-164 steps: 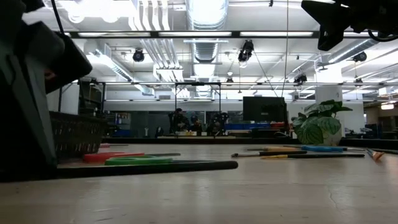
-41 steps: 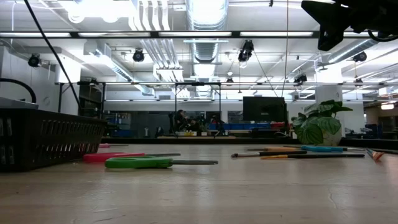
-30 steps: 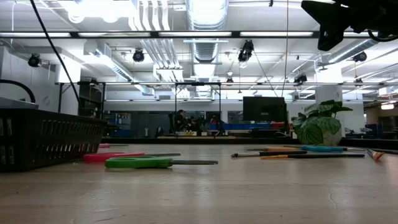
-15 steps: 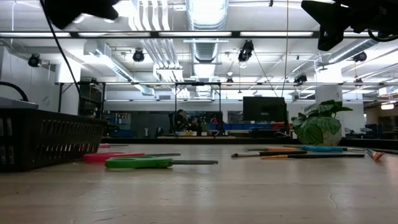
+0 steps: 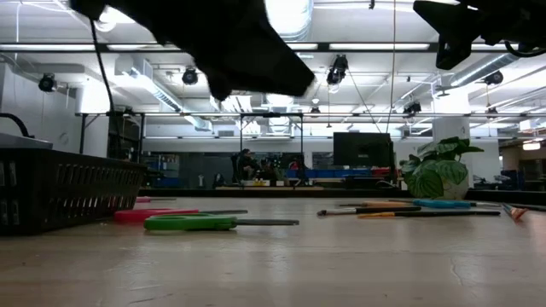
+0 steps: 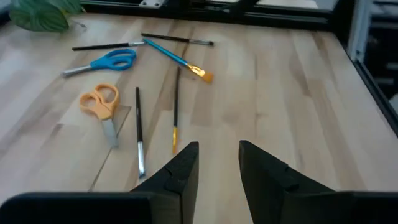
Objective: Pick & Place Paint Supplies
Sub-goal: Put the silver paint brush into the transparent bin, then put the gold paint brush into the transparent bin
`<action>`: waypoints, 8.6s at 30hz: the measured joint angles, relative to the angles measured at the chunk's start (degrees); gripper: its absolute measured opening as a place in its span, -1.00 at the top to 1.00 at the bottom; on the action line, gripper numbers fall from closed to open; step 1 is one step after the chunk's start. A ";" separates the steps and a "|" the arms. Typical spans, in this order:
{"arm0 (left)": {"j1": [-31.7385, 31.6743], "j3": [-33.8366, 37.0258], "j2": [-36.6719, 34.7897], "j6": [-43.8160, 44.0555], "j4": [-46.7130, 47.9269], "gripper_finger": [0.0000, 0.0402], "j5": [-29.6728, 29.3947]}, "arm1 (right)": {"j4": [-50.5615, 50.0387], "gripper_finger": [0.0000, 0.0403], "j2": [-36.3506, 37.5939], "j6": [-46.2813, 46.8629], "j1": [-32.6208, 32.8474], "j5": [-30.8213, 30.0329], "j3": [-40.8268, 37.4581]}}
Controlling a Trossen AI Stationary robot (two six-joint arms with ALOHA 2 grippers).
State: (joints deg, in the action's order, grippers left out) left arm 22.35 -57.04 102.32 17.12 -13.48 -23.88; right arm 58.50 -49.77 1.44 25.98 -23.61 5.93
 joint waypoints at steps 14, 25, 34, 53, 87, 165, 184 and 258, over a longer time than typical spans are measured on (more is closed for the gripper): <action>-10.92 -1.25 3.92 2.66 -3.68 -0.01 13.02 | 0.00 0.21 0.01 -0.01 0.00 0.00 0.02; -11.08 -1.22 3.96 2.38 -3.39 -0.01 8.89 | 0.02 0.21 0.01 -0.01 0.00 0.01 0.02; -11.08 -5.10 12.24 4.05 -3.62 0.10 8.04 | -0.02 0.21 -0.01 -0.01 -0.02 -0.01 0.02; -12.19 -10.90 20.86 4.19 1.93 0.14 3.95 | -0.02 0.21 -0.01 -0.01 0.00 -0.01 0.02; -12.43 -10.86 20.73 6.97 4.96 0.97 3.73 | 0.00 0.21 -0.01 0.01 0.00 -0.01 0.02; 18.45 -10.88 -16.77 40.42 48.40 0.97 9.29 | -0.17 0.21 0.01 -0.01 -0.02 -0.01 0.02; 45.01 -10.89 -20.08 70.41 61.85 0.97 1.71 | -0.48 0.21 0.01 -0.01 -0.02 -0.01 0.02; 51.56 -2.99 -21.73 83.55 63.90 0.24 2.69 | -2.82 0.21 -0.01 0.01 -0.02 -0.01 0.02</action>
State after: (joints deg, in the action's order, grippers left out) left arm 73.91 -60.02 80.59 100.68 50.42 -21.18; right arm 55.68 -49.78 1.45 25.96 -23.62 5.96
